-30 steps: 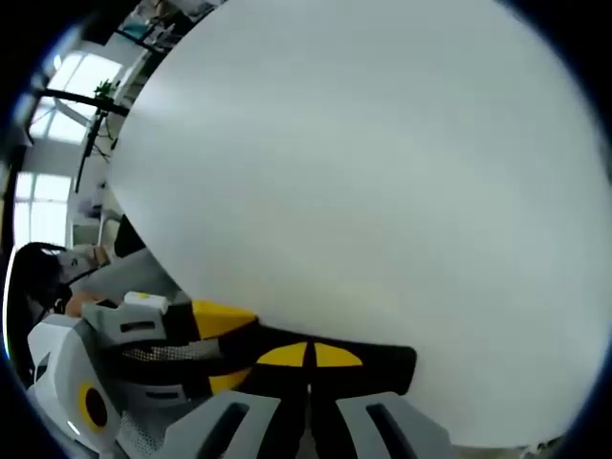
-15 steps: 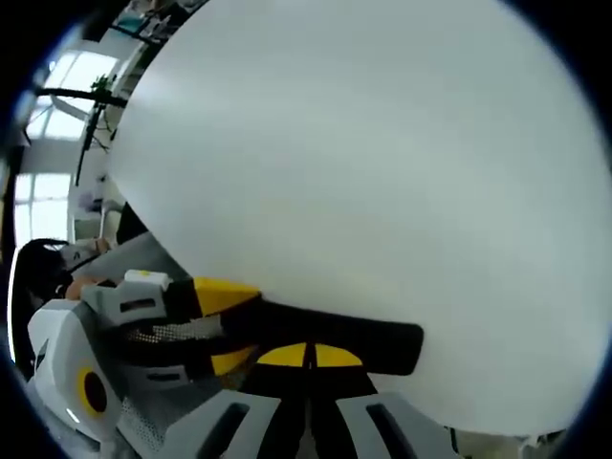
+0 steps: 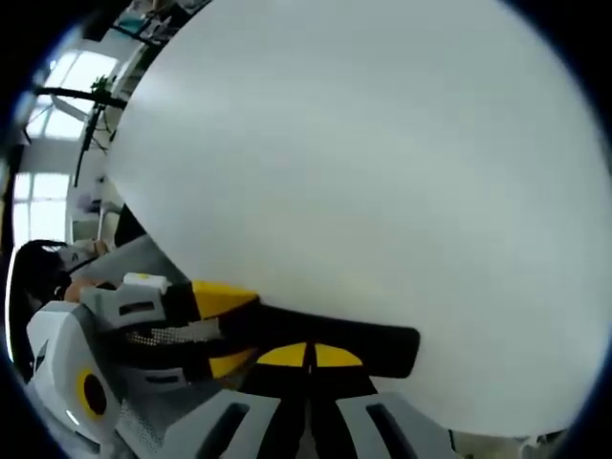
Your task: Press the specified remote control buttons in sequence, fully releasing each button before pressing the next.
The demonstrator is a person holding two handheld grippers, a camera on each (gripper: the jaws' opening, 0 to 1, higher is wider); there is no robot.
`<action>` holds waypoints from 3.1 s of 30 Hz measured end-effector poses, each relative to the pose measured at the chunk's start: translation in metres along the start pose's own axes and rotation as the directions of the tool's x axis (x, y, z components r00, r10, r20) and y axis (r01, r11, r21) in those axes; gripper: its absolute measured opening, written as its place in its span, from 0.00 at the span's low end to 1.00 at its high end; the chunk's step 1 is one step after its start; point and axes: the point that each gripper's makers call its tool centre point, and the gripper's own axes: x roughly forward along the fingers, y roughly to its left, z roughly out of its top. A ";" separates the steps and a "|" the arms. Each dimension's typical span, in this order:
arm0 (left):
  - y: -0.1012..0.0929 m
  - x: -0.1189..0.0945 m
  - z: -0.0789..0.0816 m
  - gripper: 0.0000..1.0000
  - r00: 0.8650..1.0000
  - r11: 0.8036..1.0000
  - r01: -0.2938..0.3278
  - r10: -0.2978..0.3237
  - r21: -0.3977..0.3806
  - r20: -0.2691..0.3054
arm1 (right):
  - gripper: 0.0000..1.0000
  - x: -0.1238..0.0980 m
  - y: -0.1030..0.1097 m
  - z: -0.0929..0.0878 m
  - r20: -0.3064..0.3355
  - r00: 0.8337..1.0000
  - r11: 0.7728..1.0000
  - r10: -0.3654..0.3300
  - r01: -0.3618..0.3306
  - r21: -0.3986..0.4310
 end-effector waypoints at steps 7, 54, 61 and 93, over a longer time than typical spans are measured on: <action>0.001 0.000 -0.001 0.24 1.000 1.000 0.000 0.000 -0.002 0.001 | 0.00 0.001 0.001 0.000 0.021 0.999 0.999 -0.038 0.039 -0.021; 0.002 0.001 0.000 0.24 1.000 1.000 0.001 -0.001 0.003 0.002 | 0.00 0.001 0.007 -0.008 0.268 0.955 0.971 0.127 -0.064 -0.231; 0.002 0.000 -0.001 0.24 1.000 1.000 0.000 0.000 0.007 0.002 | 0.00 0.003 0.008 -0.010 0.269 0.957 0.969 0.112 -0.045 -0.244; 0.002 -0.007 -0.006 0.23 0.996 0.999 0.014 -0.009 0.050 -0.084 | 0.00 0.006 0.007 -0.015 0.273 0.956 0.964 0.107 -0.032 -0.265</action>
